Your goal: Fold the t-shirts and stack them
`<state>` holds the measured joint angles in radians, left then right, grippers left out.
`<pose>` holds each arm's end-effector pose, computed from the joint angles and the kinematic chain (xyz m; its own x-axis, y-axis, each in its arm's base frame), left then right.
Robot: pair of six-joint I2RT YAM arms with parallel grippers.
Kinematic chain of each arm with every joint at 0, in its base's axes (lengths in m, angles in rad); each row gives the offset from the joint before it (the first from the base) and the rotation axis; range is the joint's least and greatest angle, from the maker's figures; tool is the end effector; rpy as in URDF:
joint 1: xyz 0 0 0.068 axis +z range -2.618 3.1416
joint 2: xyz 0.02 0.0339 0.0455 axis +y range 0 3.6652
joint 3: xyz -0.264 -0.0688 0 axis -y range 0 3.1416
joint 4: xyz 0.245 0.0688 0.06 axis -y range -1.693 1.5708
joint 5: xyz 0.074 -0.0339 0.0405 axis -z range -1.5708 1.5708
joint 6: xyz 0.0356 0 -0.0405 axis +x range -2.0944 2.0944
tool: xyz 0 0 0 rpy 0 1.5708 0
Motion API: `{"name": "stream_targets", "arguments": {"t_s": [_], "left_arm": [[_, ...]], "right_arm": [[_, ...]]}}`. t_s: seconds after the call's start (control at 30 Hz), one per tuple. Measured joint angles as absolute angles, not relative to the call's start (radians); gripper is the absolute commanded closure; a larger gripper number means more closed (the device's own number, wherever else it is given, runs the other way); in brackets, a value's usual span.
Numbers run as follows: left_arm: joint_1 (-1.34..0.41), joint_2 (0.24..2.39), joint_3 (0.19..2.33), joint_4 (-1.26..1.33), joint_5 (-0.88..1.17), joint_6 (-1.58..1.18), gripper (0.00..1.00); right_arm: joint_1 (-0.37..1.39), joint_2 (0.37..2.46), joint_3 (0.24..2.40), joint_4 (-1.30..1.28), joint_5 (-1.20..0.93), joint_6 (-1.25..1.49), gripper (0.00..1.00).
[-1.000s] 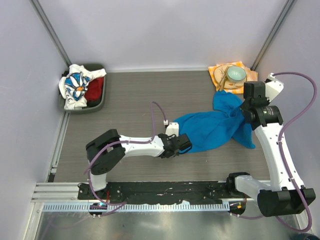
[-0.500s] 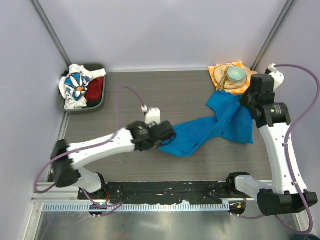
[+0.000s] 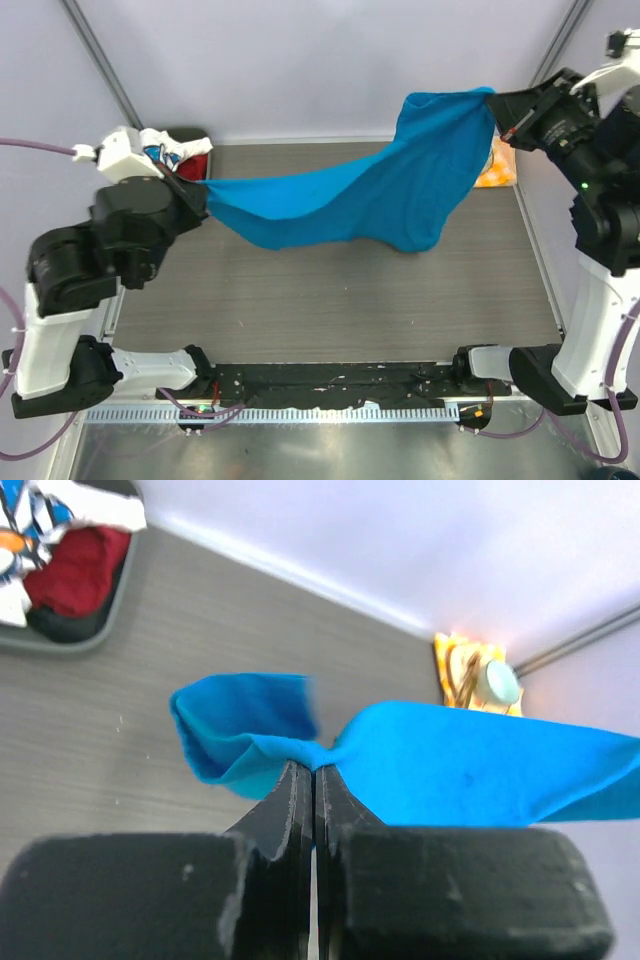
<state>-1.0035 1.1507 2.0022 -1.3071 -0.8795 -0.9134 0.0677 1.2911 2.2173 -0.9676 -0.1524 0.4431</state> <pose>0.0852 -0.0826 0.5358 -0.2758 -0.5063 -0.8171 -0.0858 0.8596 -0.5037 0.1547 0.0159 0.5946 -0.1309 0.4159 -0.9000 -0.1794 0.8828 0.4341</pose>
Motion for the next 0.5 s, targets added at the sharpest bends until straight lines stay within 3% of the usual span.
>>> {"name": "stream_targets", "arguments": {"t_s": [0.17, 0.5], "left_arm": [[-1.003, 1.128, 2.134, -1.31, -0.93, -0.821, 1.0], [-1.002, 1.081, 2.16, -1.142, -1.074, -0.605, 1.0]], "right_arm": [[0.068, 1.255, 2.329, -0.904, -0.299, 0.479, 0.99], [0.068, 1.265, 2.292, -0.735, -0.359, 0.582, 0.99]]}}
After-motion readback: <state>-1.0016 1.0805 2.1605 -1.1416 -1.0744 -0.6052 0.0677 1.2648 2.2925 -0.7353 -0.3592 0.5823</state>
